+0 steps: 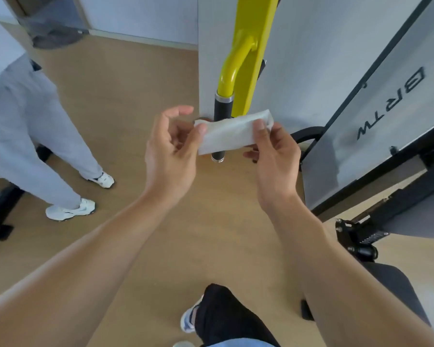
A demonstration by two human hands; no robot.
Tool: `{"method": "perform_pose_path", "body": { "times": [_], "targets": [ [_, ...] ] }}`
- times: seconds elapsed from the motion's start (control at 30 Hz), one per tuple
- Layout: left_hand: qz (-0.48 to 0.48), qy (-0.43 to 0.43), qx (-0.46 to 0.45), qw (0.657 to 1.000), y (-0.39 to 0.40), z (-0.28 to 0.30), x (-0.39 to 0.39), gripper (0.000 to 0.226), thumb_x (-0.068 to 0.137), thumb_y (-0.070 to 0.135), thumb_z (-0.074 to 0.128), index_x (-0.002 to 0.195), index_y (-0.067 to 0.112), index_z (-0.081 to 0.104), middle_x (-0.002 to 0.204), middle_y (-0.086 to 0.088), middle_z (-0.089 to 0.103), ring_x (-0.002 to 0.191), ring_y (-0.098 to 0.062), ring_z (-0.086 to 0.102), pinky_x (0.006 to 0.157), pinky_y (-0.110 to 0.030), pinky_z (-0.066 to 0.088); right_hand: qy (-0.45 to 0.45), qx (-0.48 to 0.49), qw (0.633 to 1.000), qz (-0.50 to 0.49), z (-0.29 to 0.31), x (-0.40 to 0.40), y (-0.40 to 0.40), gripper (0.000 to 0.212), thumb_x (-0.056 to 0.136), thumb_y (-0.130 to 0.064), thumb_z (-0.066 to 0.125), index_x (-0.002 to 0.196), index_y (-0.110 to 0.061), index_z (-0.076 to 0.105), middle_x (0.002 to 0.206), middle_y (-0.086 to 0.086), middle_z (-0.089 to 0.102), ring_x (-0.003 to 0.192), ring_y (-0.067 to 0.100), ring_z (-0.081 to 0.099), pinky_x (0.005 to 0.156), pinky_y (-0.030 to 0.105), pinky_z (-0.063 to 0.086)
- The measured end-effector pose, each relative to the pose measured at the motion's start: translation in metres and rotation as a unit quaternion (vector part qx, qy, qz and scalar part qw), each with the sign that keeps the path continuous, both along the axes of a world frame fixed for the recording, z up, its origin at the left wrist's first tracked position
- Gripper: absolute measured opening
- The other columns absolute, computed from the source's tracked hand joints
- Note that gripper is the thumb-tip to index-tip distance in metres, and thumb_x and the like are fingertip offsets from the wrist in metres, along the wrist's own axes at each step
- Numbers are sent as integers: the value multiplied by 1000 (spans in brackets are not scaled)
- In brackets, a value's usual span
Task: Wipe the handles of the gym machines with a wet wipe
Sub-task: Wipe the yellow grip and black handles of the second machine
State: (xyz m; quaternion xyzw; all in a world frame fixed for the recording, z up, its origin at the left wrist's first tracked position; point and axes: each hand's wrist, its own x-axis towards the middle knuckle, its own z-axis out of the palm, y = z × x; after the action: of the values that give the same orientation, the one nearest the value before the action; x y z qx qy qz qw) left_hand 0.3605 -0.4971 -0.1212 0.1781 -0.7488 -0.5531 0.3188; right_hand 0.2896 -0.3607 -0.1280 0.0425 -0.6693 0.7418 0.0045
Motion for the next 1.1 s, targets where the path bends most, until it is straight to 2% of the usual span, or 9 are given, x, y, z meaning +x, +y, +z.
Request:
{"method": "perform_pose_path", "body": {
  "times": [0.23, 0.5, 0.57, 0.63, 0.7, 0.77, 0.9, 0.97, 1.1],
  "targets": [
    [-123, -16, 3, 992, -48, 0, -46, 9, 85, 20, 80, 87, 26, 74, 77, 14, 76, 71, 3, 69, 68, -9, 48, 21, -10, 992, -125, -6, -40, -34, 13, 97, -23, 63, 96, -13, 71, 70, -3, 59, 66, 12, 53, 60, 28, 52],
    [-271, 10, -143, 952, -82, -7, -92, 19, 90, 23, 71, 85, 5, 67, 83, 0, 72, 80, -5, 66, 74, -8, 44, 12, 103, 975, -198, -2, -53, -63, 15, 83, -16, 76, 94, -25, 69, 68, -11, 61, 63, 4, 55, 63, 20, 48],
    [-312, 42, -149, 937, -87, -13, -99, 15, 91, 26, 66, 85, 13, 64, 81, 8, 67, 78, -1, 63, 74, -9, 44, 30, 99, 973, -208, -3, -41, -69, 9, 91, -17, 67, 91, -24, 73, 74, -8, 71, 69, 10, 65, 66, 30, 55],
    [-362, 72, -149, 917, -93, -16, -110, 9, 91, 26, 64, 88, 18, 64, 83, 14, 64, 79, 2, 61, 76, -12, 44, 60, 61, 982, -171, -7, -24, -78, 25, 101, -32, 52, 104, -17, 72, 76, 12, 70, 71, 37, 66, 67, 52, 54],
    [-415, 95, -157, 891, -99, -16, -122, 6, 91, 28, 65, 90, 23, 65, 83, 18, 63, 81, 3, 62, 78, -12, 45, 95, 32, 985, -141, -14, -12, -86, 41, 103, -37, 44, 120, -6, 64, 79, 26, 64, 64, 48, 59, 58, 60, 47],
    [-460, 115, -172, 864, -107, -11, -135, 5, 93, 28, 68, 95, 25, 65, 90, 14, 66, 86, 4, 64, 81, -12, 48, 101, 111, 972, -180, -14, -6, -98, 43, 97, -40, 56, 130, -11, 60, 96, 18, 68, 73, 41, 64, 64, 56, 53],
    [-501, 287, -254, 776, -125, 20, -157, 16, 92, 3, 68, 108, 1, 70, 113, -10, 71, 106, -25, 67, 92, -39, 53, 77, 226, 915, -326, -15, -2, -118, 33, 86, -28, 73, 117, -20, 65, 100, -2, 68, 79, -2, 62, 70, 7, 46],
    [-531, 341, -329, 703, -123, 40, -172, 26, 94, 4, 63, 119, 0, 68, 129, -15, 65, 126, -33, 59, 106, -47, 45, 51, 268, 893, -357, -19, -5, -127, 28, 85, -31, 73, 109, -20, 66, 94, -11, 64, 82, 1, 58, 70, 6, 40],
    [-593, 267, -426, 630, -103, 53, -197, 43, 106, 24, 46, 146, 9, 50, 158, -6, 42, 153, -27, 25, 124, -53, 20, 12, 285, 877, -386, -23, -6, -136, 18, 89, -30, 69, 101, -17, 67, 85, -18, 59, 79, 1, 54, 68, 7, 37]
  ]
}}
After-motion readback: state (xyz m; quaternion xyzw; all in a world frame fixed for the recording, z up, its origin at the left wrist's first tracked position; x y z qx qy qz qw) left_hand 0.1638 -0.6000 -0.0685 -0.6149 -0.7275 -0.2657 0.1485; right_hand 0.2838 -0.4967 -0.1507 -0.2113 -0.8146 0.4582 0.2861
